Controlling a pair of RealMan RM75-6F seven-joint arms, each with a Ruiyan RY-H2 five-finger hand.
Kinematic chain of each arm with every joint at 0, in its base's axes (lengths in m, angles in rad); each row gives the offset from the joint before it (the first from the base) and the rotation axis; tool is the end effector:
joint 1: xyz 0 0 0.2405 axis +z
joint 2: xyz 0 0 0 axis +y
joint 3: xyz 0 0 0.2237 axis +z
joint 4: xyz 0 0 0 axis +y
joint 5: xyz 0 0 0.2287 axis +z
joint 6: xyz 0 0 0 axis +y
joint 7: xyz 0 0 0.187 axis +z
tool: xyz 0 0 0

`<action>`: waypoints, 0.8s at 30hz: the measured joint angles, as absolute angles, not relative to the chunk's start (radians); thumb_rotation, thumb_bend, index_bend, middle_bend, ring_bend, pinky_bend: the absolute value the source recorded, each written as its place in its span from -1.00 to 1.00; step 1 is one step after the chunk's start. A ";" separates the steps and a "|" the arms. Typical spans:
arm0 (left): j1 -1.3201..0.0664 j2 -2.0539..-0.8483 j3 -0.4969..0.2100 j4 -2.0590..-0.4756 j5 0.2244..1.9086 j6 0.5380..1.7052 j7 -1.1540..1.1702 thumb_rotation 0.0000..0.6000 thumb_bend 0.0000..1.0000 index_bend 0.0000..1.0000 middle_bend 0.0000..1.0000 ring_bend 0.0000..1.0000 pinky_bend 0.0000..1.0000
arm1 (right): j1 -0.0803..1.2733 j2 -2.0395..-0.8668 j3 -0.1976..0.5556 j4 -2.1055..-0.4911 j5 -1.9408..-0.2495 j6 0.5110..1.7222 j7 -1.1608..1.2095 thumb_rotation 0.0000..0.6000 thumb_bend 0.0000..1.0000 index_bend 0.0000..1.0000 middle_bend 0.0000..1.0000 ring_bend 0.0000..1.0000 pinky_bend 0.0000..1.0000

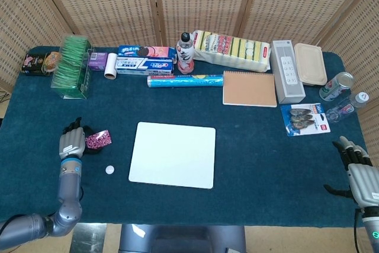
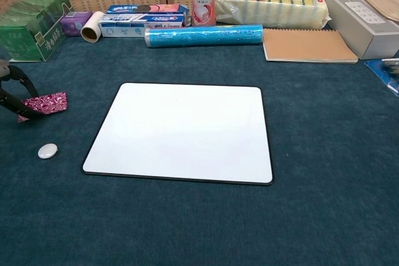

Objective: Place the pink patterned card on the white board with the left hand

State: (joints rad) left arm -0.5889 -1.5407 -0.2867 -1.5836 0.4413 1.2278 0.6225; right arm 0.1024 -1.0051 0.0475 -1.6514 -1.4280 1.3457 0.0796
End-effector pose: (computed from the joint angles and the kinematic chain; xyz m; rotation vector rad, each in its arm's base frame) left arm -0.2355 0.3439 -0.0083 -1.2060 -1.3318 -0.5325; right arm -0.3117 -0.2262 0.1408 1.3891 -1.0307 0.8045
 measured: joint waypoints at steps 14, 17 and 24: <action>-0.611 -1.506 -0.268 -1.655 0.636 1.209 0.587 1.00 -0.65 -0.17 -1.00 -1.00 -0.90 | 0.107 -1.004 0.047 -1.653 -1.418 1.331 0.072 1.00 -1.00 -0.94 -1.00 -1.00 -1.00; -0.642 -1.509 -0.256 -1.685 0.700 1.201 0.609 1.00 -0.65 -0.17 -1.00 -1.00 -0.90 | 0.108 -1.005 0.048 -1.654 -1.416 1.330 0.070 1.00 -1.00 -0.94 -1.00 -1.00 -1.00; -0.723 -1.550 -0.235 -1.722 0.720 1.205 0.758 1.00 -0.65 -0.17 -1.00 -1.00 -0.90 | 0.108 -1.002 0.051 -1.653 -1.408 1.329 0.075 1.00 -1.00 -0.94 -1.00 -1.00 -1.00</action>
